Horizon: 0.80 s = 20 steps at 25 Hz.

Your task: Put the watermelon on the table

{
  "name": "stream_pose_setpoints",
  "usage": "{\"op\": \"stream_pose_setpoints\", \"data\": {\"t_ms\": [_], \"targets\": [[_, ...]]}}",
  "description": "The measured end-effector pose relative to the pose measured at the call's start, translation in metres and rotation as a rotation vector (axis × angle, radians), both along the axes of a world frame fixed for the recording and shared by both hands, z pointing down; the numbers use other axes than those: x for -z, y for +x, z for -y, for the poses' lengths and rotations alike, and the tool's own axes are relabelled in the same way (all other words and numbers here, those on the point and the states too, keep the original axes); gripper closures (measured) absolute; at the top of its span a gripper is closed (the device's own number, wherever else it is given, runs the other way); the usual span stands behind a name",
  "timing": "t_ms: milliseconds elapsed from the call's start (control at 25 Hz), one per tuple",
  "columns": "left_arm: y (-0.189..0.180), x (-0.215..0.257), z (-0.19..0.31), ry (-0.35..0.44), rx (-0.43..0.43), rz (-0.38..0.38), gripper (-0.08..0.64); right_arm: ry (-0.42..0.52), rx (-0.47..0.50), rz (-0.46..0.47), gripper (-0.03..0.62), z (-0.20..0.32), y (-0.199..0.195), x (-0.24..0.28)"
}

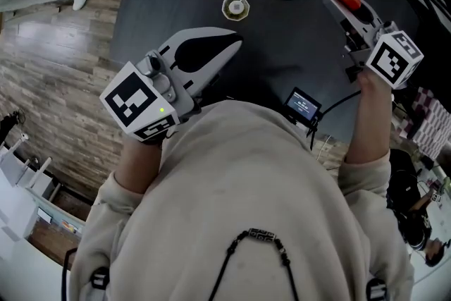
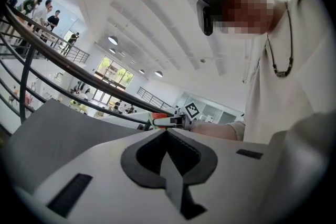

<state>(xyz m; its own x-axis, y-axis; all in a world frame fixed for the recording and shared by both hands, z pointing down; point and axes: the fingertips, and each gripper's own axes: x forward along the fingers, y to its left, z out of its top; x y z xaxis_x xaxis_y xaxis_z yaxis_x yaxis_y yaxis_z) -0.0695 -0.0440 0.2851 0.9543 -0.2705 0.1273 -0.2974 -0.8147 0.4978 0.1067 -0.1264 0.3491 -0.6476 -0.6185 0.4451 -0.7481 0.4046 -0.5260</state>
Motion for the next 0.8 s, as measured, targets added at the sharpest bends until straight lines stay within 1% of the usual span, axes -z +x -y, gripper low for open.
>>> {"op": "stream_pose_setpoints", "data": {"t_ms": [200, 440, 800], "targets": [[-0.008, -0.007, 0.005, -0.018, 0.019, 0.004, 0.554, -0.044, -0.005, -0.031, 0.399, 0.009, 0.002, -0.025], [-0.015, -0.012, 0.006, -0.03, 0.033, 0.011, 0.554, -0.076, -0.012, -0.059, 0.399, 0.018, 0.003, -0.049], [-0.025, -0.019, 0.006, -0.049, 0.048, 0.022, 0.554, -0.134, 0.015, -0.111, 0.399, 0.032, -0.001, -0.089]]}}
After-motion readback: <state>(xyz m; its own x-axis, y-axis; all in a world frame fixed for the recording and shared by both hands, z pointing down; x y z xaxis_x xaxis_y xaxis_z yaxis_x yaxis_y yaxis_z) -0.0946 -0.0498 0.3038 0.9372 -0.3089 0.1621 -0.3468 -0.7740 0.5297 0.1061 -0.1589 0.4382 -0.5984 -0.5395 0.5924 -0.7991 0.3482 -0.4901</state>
